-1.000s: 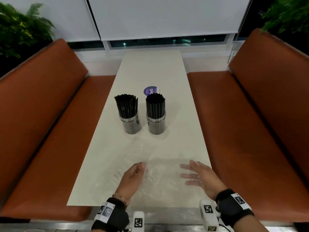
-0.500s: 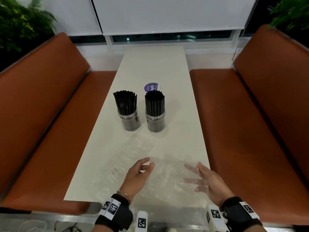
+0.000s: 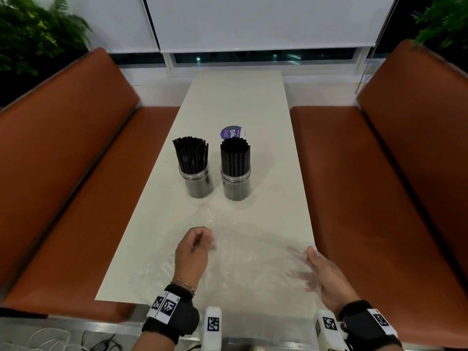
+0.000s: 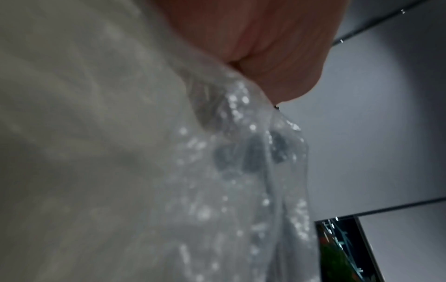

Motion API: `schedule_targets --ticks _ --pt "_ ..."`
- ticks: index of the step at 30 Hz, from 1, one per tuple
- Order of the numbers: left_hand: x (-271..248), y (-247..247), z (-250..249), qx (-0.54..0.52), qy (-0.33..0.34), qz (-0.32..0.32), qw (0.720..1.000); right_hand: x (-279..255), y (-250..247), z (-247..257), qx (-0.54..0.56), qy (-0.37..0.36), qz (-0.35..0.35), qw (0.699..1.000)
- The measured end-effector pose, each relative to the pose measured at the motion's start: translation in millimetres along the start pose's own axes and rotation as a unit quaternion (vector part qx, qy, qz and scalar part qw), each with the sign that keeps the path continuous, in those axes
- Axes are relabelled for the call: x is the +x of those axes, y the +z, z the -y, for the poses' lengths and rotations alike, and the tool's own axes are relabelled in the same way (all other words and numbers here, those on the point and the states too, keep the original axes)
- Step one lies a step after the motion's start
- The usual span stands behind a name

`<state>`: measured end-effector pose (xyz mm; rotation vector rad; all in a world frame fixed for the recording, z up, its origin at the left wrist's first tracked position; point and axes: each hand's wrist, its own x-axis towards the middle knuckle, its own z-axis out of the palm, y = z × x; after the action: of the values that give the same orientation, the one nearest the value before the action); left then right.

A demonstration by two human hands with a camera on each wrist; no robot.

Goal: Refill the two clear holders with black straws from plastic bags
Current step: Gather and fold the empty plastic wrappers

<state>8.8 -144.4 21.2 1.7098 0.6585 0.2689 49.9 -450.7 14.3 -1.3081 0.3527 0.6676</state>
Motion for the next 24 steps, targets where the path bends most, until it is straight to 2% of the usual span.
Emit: schedule_targets --ticks 3,4,7,9,10,13,15,17,19,21,22,24 --pt "1 -3 -4 0.044 0.013 -0.043 0.998 1 -2 3 -0.04 -0.014 -0.01 0.999" --pt "3 -4 -6 0.039 -0.004 -0.043 0.998 2 -1 4 -0.053 -0.022 -0.016 0.998" --pt "3 0 -19 -0.044 -0.113 0.032 0.992 4 0 6 -0.067 -0.046 -0.029 0.996" --pt "2 5 -22 0.007 -0.141 0.085 0.986 6 1 7 -0.066 -0.05 -0.029 0.996" --pt "0 9 -21 0.04 -0.127 0.082 0.988 7 2 7 -0.066 -0.051 -0.034 0.996" --pt "0 17 -10 0.126 -0.062 0.017 0.99 12 3 4 -0.064 -0.068 -0.086 0.992" --pt "1 19 -6 0.192 -0.027 -0.021 0.981 16 3 2 -0.065 -0.087 -0.118 0.987" --pt "-3 17 -5 0.242 -0.028 -0.036 0.969 19 0 -1 -0.059 -0.099 -0.136 0.984" --pt "-4 13 -1 0.189 -0.099 0.014 0.977 22 -3 -1 -0.043 -0.096 -0.14 0.985" --pt "-11 10 6 0.066 -0.137 0.088 0.984 22 -6 1 -0.038 -0.081 -0.12 0.989" --pt "-14 8 9 0.027 -0.135 0.097 0.986 21 -7 2 -0.042 -0.076 -0.105 0.991" --pt "-17 3 13 0.051 -0.097 0.059 0.992 21 -8 5 -0.054 -0.078 -0.084 0.992"
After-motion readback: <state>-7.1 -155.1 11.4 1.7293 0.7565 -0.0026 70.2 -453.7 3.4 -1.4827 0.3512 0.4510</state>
